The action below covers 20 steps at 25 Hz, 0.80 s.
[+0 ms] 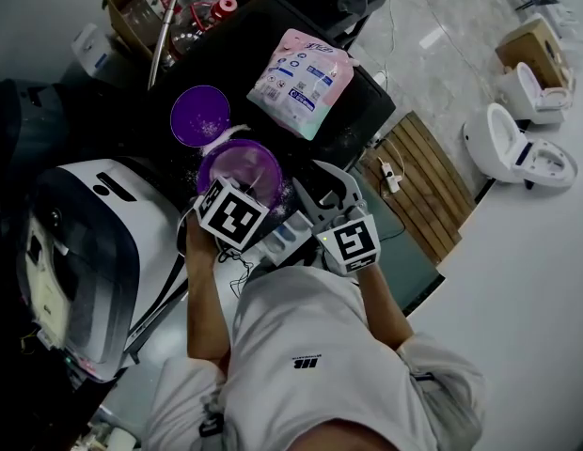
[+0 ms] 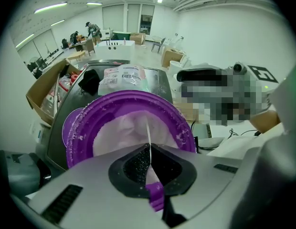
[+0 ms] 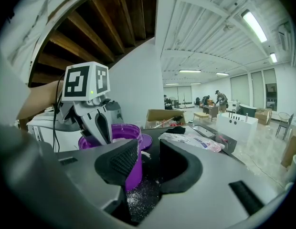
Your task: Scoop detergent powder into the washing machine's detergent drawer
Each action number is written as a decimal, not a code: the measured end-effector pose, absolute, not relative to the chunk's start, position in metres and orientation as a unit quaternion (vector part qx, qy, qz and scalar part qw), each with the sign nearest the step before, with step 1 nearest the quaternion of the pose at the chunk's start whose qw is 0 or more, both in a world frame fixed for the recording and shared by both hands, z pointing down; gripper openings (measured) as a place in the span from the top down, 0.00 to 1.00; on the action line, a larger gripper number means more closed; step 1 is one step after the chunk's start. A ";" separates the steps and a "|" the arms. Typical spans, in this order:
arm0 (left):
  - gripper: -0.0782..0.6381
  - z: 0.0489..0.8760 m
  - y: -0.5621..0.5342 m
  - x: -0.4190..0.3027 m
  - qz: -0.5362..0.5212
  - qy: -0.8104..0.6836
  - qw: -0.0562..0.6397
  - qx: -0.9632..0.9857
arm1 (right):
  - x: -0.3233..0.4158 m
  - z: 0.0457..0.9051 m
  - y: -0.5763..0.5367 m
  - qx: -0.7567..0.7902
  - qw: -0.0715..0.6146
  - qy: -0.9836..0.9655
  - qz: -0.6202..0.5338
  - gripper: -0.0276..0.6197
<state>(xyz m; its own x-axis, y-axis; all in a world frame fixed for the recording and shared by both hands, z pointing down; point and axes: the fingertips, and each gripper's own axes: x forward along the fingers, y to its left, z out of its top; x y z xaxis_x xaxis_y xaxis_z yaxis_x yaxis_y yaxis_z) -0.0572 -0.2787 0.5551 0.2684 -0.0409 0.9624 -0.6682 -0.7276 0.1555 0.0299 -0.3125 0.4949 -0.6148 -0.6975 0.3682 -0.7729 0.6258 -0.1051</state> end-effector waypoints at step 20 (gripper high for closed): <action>0.87 0.531 -0.259 -0.048 0.436 -0.255 0.370 0.779 | 0.034 0.495 -0.311 0.368 0.141 -0.909 0.134 0.74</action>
